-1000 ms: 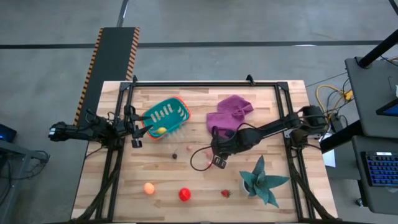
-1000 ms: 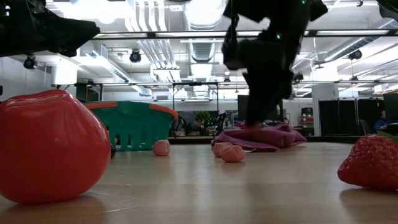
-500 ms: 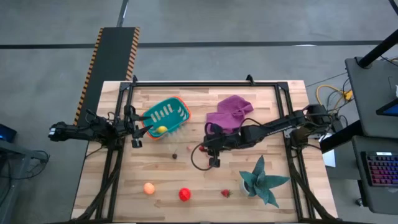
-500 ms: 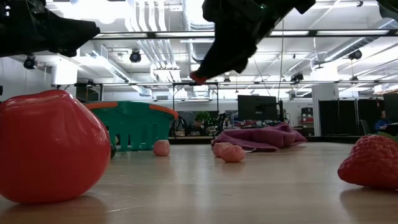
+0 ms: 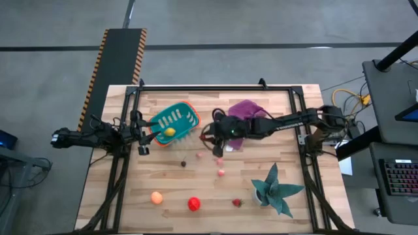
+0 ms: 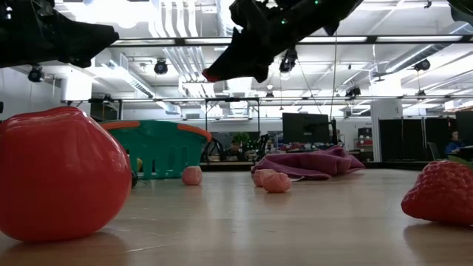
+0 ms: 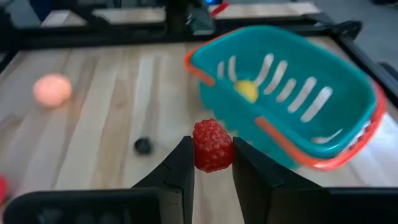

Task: Pick and placing Produce into tupperware
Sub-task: Put the red raspberry into the blue basket

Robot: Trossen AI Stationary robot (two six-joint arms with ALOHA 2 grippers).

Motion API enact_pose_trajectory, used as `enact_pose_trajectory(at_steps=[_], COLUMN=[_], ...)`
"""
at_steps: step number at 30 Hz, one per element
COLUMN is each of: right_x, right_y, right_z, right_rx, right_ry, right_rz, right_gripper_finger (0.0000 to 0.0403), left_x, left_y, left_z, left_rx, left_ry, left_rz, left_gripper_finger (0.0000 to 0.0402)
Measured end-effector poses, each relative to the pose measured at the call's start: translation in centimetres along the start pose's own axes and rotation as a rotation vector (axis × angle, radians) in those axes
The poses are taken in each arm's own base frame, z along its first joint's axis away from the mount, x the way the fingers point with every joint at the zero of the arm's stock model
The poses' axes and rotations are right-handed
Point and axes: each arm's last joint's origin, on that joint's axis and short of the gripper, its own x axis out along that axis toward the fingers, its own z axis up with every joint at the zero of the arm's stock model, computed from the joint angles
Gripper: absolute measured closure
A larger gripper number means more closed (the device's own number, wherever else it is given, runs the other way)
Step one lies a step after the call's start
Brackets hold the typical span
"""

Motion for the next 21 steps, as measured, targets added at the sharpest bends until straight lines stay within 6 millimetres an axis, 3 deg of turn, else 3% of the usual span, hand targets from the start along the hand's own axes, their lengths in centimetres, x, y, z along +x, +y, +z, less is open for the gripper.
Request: enact_pose_trajectory(at_steps=[11,17,21], right_x=[-0.2,-0.4,0.5], right_y=[-5.0,-5.8,-6.2], right_z=[1.7,3.5,4.7], right_rx=[-0.026,-0.065,-0.082], right_ry=[-0.149,-0.184,-0.169], right_rz=[-0.061,-0.079,-0.084], right_gripper_finger=[0.0328,0.0328,0.0328], left_x=[0.0,0.0,0.0], left_y=[0.1,0.1,0.1], left_z=[0.0,-0.1,-0.1], left_rx=[0.041,0.075,0.079], left_ry=[0.011,0.015,0.015], left_rz=[0.034,0.042,0.046], left_gripper_finger=[0.0251,0.0251,0.0251])
